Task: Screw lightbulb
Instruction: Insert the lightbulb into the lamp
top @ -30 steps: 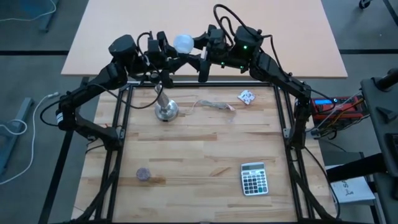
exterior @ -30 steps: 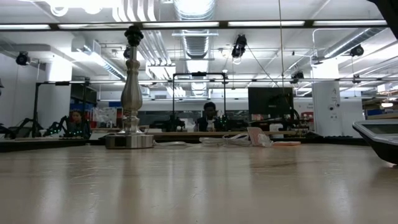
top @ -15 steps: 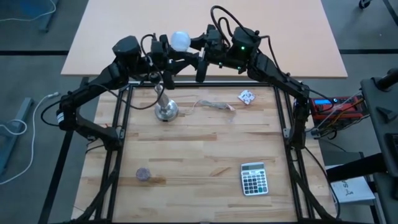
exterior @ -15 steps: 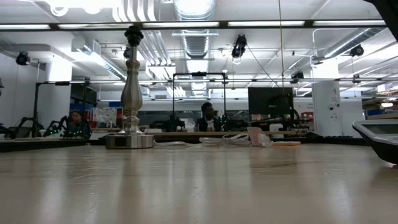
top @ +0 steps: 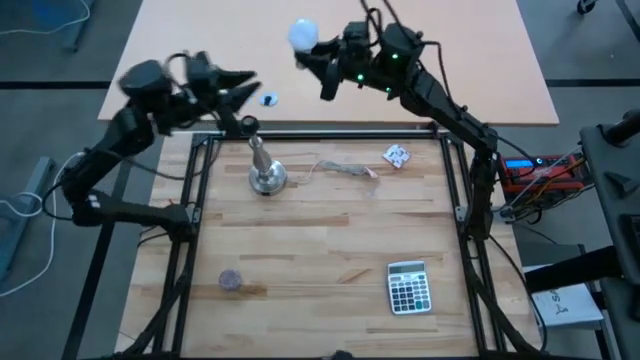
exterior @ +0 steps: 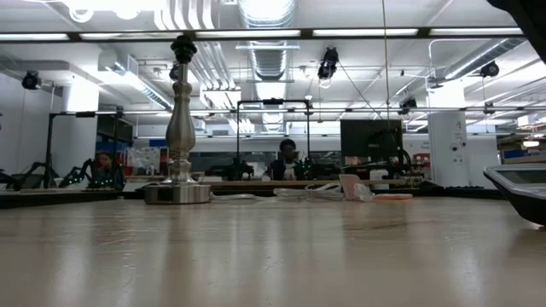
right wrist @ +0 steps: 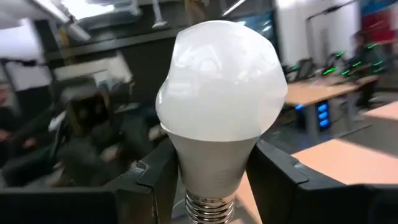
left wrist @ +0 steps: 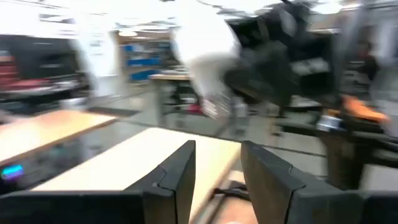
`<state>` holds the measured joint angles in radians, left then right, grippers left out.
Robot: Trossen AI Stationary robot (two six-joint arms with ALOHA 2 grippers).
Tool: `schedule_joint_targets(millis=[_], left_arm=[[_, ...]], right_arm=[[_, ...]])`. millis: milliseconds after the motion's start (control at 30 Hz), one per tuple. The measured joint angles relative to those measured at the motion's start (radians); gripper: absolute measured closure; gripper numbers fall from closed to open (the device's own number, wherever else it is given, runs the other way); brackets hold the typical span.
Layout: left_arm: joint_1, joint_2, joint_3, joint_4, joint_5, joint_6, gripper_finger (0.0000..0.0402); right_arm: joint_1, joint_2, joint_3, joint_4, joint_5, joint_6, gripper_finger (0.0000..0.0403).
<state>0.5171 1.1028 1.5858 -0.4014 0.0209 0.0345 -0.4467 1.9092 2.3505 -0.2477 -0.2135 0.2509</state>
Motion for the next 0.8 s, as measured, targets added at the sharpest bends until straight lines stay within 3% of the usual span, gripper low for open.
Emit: schedule_joint_targets(millis=[167, 367, 533, 800], left_arm=[[0.000, -0.075, 0.002, -0.195, -0.240, -0.039, 0.0283], [0.004, -0.082, 0.001, -0.452, -0.423, -0.142, 0.0307], [0.018, -0.100, 0.000, -0.546, -0.429, -0.291, 0.0333], [0.018, -0.202, -0.030, -0.541, -0.359, -0.409, 0.0366]], right_arm=[[0.003, 0.086, -0.001, 0.015, -0.093, 0.009, 0.0247], [0.013, 0.188, -0.001, 0.256, -0.190, 0.062, 0.0246], [0.016, 0.277, -0.002, 0.375, -0.239, 0.130, 0.0247], [0.064, 0.328, -0.002, 0.359, -0.241, 0.016, 0.0248]])
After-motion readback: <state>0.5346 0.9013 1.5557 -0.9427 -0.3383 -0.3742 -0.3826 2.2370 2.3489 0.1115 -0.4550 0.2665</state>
